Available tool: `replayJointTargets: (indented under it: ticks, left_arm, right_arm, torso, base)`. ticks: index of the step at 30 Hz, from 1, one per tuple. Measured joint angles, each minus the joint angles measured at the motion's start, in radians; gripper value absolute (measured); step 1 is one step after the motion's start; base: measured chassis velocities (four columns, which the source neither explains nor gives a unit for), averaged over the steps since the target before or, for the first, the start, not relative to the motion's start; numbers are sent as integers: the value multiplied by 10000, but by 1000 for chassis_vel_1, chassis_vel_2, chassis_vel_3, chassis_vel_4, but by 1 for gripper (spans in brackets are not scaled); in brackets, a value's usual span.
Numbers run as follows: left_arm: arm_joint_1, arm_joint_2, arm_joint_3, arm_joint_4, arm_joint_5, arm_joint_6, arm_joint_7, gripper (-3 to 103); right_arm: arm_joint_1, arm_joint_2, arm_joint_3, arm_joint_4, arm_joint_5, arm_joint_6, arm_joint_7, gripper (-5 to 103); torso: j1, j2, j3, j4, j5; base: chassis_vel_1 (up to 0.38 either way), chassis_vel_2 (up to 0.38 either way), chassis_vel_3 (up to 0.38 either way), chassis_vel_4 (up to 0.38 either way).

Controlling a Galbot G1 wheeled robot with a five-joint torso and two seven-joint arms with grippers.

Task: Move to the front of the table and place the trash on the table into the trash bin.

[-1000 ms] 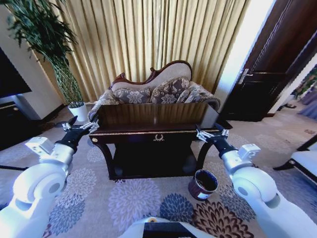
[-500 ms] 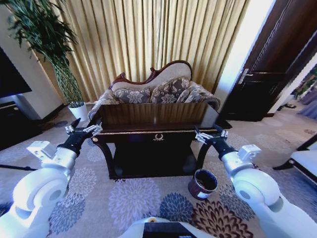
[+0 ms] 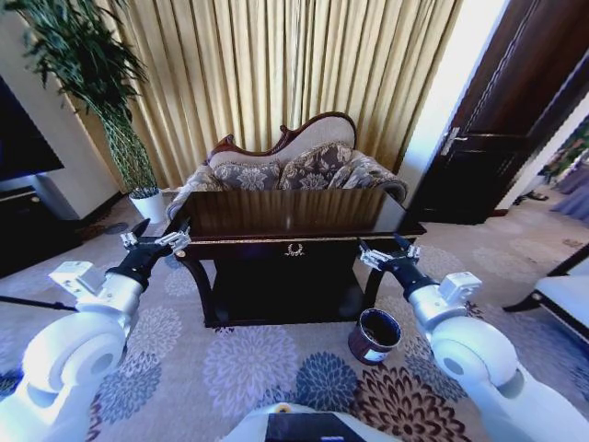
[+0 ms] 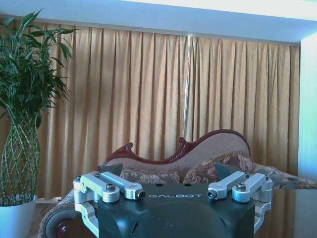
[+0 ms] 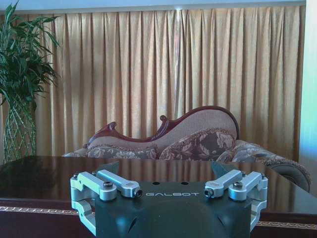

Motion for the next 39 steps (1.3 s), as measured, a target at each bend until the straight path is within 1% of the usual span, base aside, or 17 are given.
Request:
replayJointTargets:
  ticks: [10,17,20,21,29,34,39]
  left_arm:
    - [36,126,-136,-3,-33,6,7,100]
    - [65,83,-123,-45,-35,6,25,100]
    - [110,55,-131,-93,-35,6,31,100]
    - [153,41,-152,-100,-35,6,35,100]
    - [298,-6,-279,-104,-36,6,58,100]
    - [289,-16,-246,-104,-36,0,59,100]
    - [295,-53,-202,-103,-34,-3,59,100]
  right_arm:
    - [2,-104,57,82,74,34,25,100]
    - [-217,-129,63,199,85,200,47,100]
    - [-267,-157,70,221,86,212,48,100]
    - [-289,-171,80,234,90,216,48,100]
    - [-403,-166,109,331,110,221,53,100]
    - [-446,-138,177,377,117,226,59,100]
    - [-524,-134,289,388,144,240,65,100]
  torso:
    - [3,-1,1,1,1]
    - [1,0,0,-1,2]
    - [0,0,0,0,3]
    - [-1,0,0,4,1]
    - [0,0,0,-2,2]
    - [0,1,-1,2,1]
    - [-1,1,-1,0,1]
  base:
    - [68,-77,-73,70]
    - [112,-117,-118,127]
    - [147,-153,-144,168]
    - [146,-157,-121,153]
    - [135,-140,-131,127]
    - [148,-123,-147,130]
    - [149,-135,-145,143]
